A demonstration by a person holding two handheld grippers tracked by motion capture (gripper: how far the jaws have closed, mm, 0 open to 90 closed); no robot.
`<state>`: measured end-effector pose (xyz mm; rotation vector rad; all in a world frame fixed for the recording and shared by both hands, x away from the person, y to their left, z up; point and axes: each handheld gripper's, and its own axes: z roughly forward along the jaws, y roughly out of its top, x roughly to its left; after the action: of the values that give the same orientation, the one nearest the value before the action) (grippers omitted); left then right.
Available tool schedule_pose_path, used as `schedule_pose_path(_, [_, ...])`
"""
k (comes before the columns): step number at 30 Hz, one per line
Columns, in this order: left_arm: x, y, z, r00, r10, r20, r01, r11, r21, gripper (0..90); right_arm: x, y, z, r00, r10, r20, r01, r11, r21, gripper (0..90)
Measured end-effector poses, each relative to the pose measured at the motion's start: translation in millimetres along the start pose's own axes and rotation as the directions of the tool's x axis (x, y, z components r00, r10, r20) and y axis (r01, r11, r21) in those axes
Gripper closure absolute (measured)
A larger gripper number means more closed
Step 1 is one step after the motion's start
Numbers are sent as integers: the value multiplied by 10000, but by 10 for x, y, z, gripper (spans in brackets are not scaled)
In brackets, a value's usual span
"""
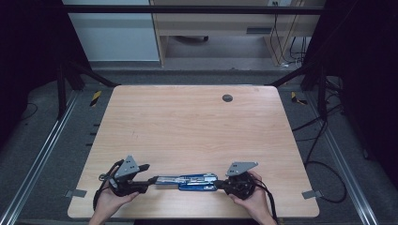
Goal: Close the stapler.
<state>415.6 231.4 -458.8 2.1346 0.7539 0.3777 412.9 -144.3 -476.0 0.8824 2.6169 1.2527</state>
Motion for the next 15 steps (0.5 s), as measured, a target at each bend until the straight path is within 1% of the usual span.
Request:
schedule_pose_path(4, [-23, -3, 53, 9998, 96, 163, -99, 9997, 217, 406, 8, -14, 6, 10000, 34, 43, -33, 9999, -148, 900])
schedule_pose_path(6, [-42, -4, 88, 9995, 181, 273, -191, 9992, 362, 404, 7, -19, 16, 10000, 99, 0, -99, 9999, -86, 900])
schedule_pose_path(9, [-51, -6, 113, 9993, 252, 266, -264, 9985, 477, 404, 4, -33, 44, 9999, 94, -59, -94, 10000, -15, 900])
schedule_pose_path(12, [-60, -11, 147, 9988, 321, 362, -344, 9973, 651, 404, 22, -34, 73, 10000, -1, -52, 1, 10000, 89, 900])
schedule_pose_path(15, [-71, -23, 184, 9978, 445, 497, -487, 9951, 856, 403, 28, -26, 82, 10000, -62, -31, 62, 10000, 34, 900])
